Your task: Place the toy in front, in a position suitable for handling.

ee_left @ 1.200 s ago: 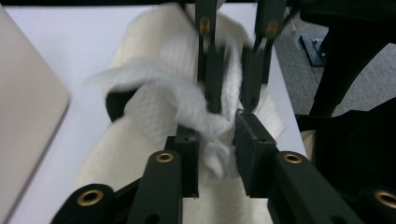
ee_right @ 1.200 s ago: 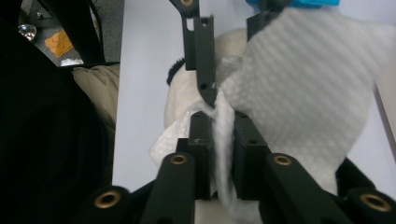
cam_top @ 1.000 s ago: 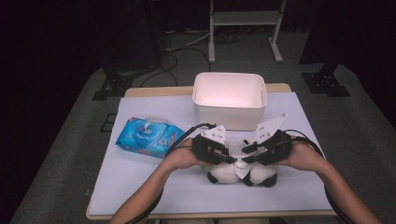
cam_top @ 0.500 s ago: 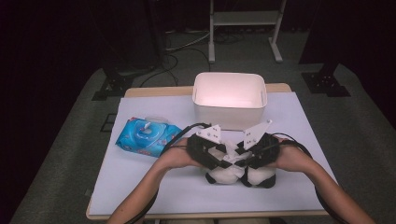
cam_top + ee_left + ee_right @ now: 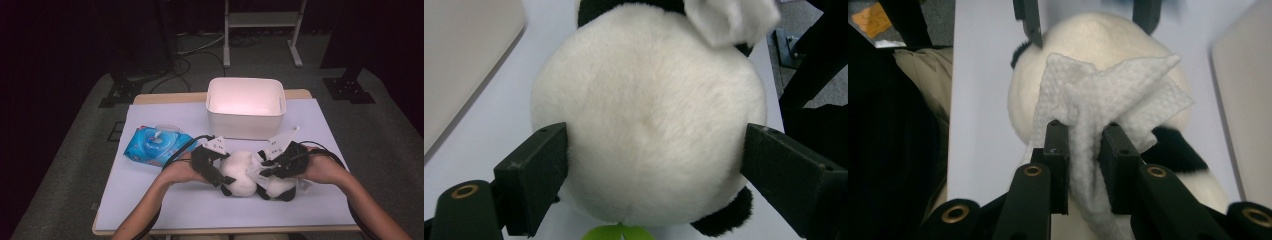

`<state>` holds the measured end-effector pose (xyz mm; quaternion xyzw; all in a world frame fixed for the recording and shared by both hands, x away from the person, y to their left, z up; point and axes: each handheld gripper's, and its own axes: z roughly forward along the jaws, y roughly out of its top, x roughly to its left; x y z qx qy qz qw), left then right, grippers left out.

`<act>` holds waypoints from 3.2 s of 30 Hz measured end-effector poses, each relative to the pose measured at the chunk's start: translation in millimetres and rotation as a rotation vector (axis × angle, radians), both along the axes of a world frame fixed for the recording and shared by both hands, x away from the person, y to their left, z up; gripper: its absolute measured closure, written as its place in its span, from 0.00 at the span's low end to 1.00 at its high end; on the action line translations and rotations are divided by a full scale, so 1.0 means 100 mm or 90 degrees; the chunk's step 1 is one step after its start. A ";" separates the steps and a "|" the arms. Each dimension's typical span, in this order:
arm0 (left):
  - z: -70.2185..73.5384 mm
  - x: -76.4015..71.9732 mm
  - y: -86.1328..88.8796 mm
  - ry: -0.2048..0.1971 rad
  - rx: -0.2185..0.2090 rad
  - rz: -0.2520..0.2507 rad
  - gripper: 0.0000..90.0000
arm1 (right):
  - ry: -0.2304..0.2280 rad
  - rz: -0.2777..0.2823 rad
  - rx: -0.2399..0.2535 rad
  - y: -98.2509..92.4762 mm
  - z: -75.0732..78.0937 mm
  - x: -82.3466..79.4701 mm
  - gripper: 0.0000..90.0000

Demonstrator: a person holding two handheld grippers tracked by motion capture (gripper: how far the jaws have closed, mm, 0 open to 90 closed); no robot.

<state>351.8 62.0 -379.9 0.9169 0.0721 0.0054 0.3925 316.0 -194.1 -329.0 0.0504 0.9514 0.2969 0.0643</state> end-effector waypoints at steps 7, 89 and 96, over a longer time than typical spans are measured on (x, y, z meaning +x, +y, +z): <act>-0.02 0.00 -0.01 0.001 0.011 0.007 0.11 | 0.000 -0.041 0.004 -0.36 0.05 -0.09 0.84; 0.07 -0.14 -0.37 -0.028 0.026 -0.027 0.20 | -0.004 -0.079 0.069 -0.65 0.05 -0.09 0.84; 0.05 -0.17 -0.33 -0.025 0.014 -0.022 0.20 | 0.005 -0.057 0.034 -0.43 0.12 0.05 0.83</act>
